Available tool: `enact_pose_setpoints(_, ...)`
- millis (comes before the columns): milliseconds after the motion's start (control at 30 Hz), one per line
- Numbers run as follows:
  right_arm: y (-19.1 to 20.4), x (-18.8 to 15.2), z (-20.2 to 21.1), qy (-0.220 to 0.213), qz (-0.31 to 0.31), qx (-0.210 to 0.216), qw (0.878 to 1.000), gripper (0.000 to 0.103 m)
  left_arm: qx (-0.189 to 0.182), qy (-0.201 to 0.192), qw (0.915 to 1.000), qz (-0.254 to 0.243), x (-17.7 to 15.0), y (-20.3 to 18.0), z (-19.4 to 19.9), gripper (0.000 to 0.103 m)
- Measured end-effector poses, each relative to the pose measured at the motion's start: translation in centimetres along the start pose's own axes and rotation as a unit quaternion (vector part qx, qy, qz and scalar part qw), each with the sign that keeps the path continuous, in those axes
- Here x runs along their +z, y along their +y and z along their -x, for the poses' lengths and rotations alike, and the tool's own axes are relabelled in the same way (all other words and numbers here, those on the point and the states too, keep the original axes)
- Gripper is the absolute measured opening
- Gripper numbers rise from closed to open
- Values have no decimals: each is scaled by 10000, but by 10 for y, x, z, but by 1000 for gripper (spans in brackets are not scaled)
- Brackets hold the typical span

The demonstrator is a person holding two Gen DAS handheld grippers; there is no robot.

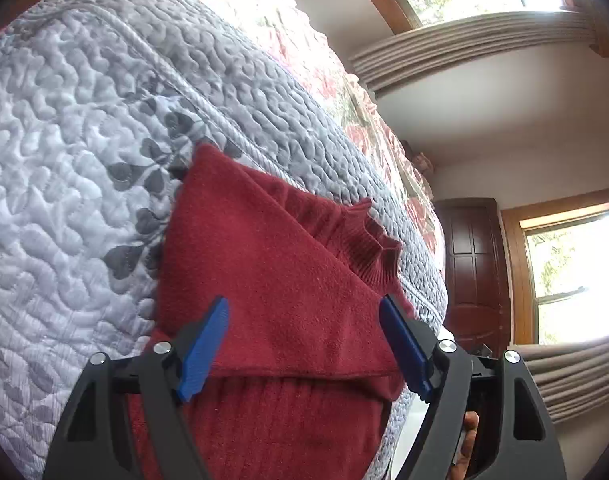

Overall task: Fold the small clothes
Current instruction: 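Grasp the folded sleeve cuff with the right gripper and press it onto the sweater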

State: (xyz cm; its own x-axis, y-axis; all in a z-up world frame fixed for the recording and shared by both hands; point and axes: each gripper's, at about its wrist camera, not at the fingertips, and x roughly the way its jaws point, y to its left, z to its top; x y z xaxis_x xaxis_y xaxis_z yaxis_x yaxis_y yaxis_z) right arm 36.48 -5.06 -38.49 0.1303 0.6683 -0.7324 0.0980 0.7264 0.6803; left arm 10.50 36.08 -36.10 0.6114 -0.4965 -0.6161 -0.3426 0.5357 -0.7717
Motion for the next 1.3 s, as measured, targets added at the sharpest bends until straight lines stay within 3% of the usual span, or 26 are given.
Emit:
enact_pose_setpoints(367, -33, 1, 1, -75, -94, -205, 9997, 8, 263, 746, 9969, 3, -12, 14, -50, 81)
enact_pose_setpoints(433, -34, 1, 4, -206, -43, -175, 9996, 21, 346, 812, 9961, -63, -16, 18, -53, 81)
enact_pose_setpoints(467, -33, 3, 4, -233, -63, -163, 9996, 40, 366, 817, 9959, -102, -18, 18, -54, 81)
enact_pose_setpoints(533, -33, 10, 4, -315, -98, -165, 9993, 46, 359, 806, 9960, -113, -18, 18, -54, 81)
enact_pose_setpoints(633, -28, 21, -1, -275, -49, -138, 9995, 45, 352, 813, 9961, -53, -18, 20, -57, 81)
enact_pose_setpoints(700, -20, 26, -8, -99, 100, -208, 9997, 23, 351, 808, 9961, -26, -17, 20, -56, 81)
enact_pose_setpoints(733, -14, 27, -9, -84, 226, -311, 9992, 6, 310, 784, 9964, -6, -16, 19, -55, 81)
enact_pose_setpoints(867, 6, 25, 2, -420, 714, -523, 9952, 6, 98, 418, 9990, -75, 7, 10, -38, 81)
enact_pose_setpoints(1000, -2, 25, 4, -448, 630, -590, 9953, 6, 53, 146, 9999, -63, 44, 6, -38, 81)
enact_pose_setpoints(1133, -18, 19, -12, -266, 538, -857, 9945, 8, 413, 360, 9983, -210, 63, 4, -66, 81)
enact_pose_setpoints(1200, -18, 19, -7, -304, 424, -759, 9957, 16, 622, 627, 9958, -229, 63, 6, -77, 80)
enact_pose_setpoints(1300, -3, 11, 19, -605, 619, -762, 9933, 17, 397, 610, 9961, -494, 51, -6, -61, 81)
